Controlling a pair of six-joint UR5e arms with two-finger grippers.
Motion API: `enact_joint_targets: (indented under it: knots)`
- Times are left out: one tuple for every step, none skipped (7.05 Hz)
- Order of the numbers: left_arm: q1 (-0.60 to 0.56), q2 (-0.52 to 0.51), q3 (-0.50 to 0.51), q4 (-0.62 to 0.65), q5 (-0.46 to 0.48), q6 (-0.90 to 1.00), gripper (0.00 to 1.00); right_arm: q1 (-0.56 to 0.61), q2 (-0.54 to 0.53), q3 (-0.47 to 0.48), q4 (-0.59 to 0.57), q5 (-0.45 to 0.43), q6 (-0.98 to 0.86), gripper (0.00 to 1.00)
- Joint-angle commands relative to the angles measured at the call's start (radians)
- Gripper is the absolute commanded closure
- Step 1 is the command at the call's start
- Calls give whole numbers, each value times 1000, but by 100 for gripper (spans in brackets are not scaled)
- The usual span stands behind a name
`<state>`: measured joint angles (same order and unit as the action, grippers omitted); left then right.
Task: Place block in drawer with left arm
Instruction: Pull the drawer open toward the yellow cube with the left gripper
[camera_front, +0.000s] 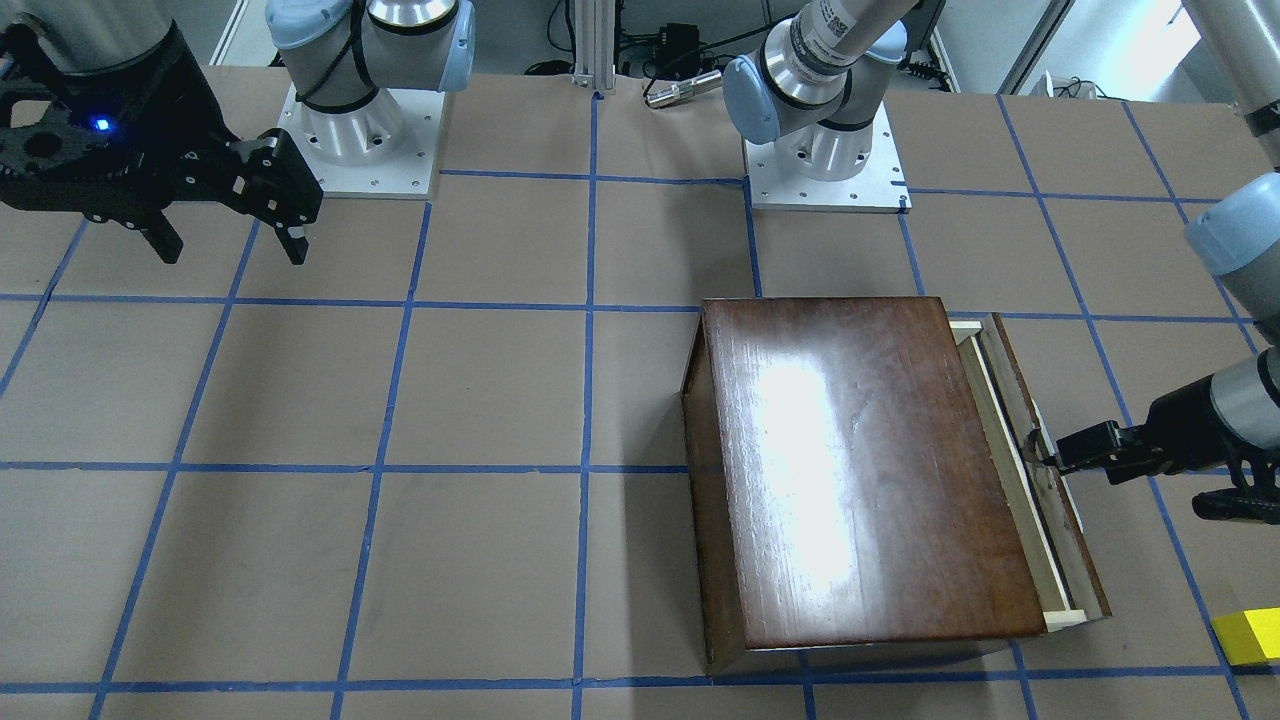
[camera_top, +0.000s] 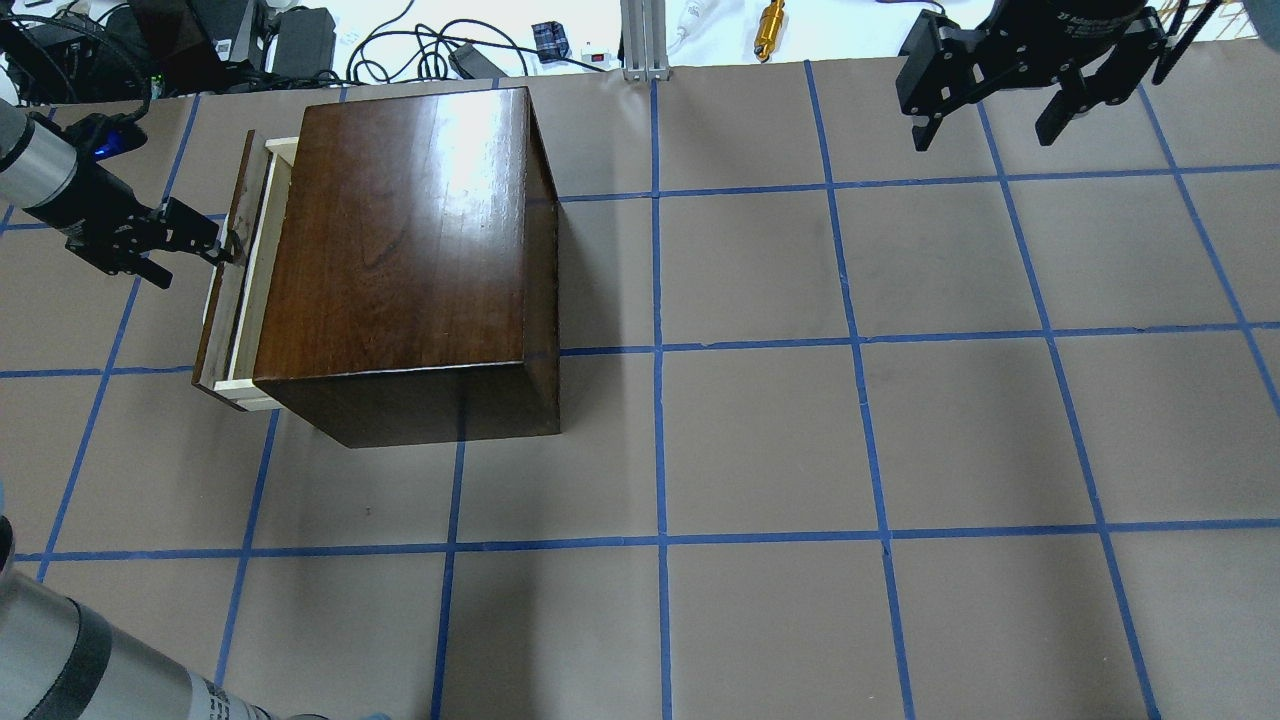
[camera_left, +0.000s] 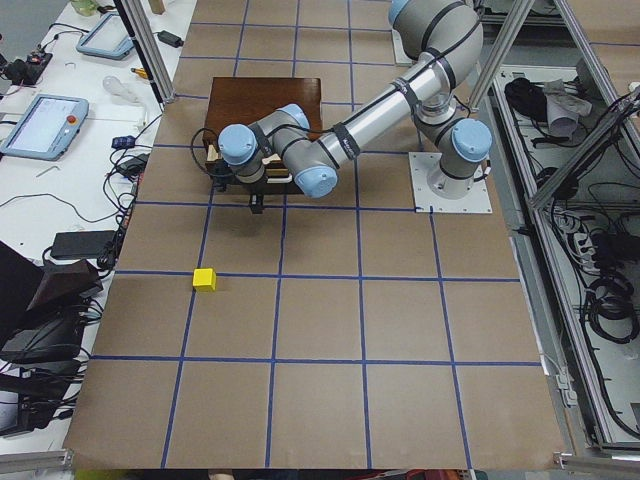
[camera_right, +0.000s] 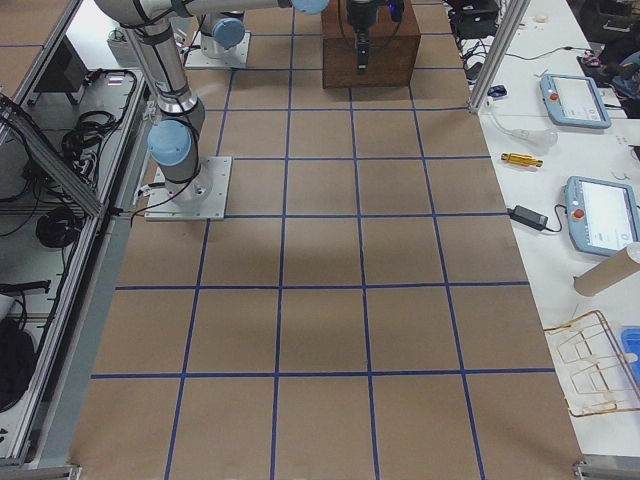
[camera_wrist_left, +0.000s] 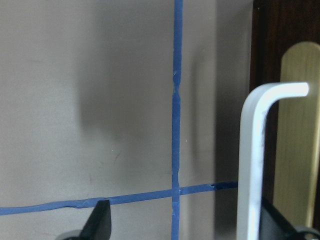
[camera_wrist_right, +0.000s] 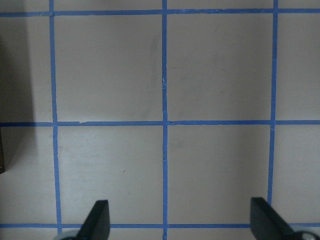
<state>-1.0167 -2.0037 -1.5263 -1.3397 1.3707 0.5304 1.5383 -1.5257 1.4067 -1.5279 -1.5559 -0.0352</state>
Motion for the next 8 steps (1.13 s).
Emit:
enact_joint_targets:
  knots:
    - [27,-1,-3,-3,-2,6,0,0,1,0,0,-1,0,0]
    - [29,-1,1,-3,-1,8,0,0,1,0,0,0,0,0]
    - [35,-1,-3,-3,-2,8,0,0,-1,0,0,0,0,0]
    - [53,-3,3,-6,-2,11,0,0,1,0,0,-1,0,0]
    - [66,-3,3,-9,-4,13,0,-1,1,0,0,-1,0,0]
    - [72,-3,9,-13,-4,13,0,0,1,0,0,0,0,0]
    - [93,-3,9,-15,-4,13,0,0,-1,0,0,0,0,0]
    - [99,-1,11,-15,-4,16,0,0,-1,0,0,-1,0,0]
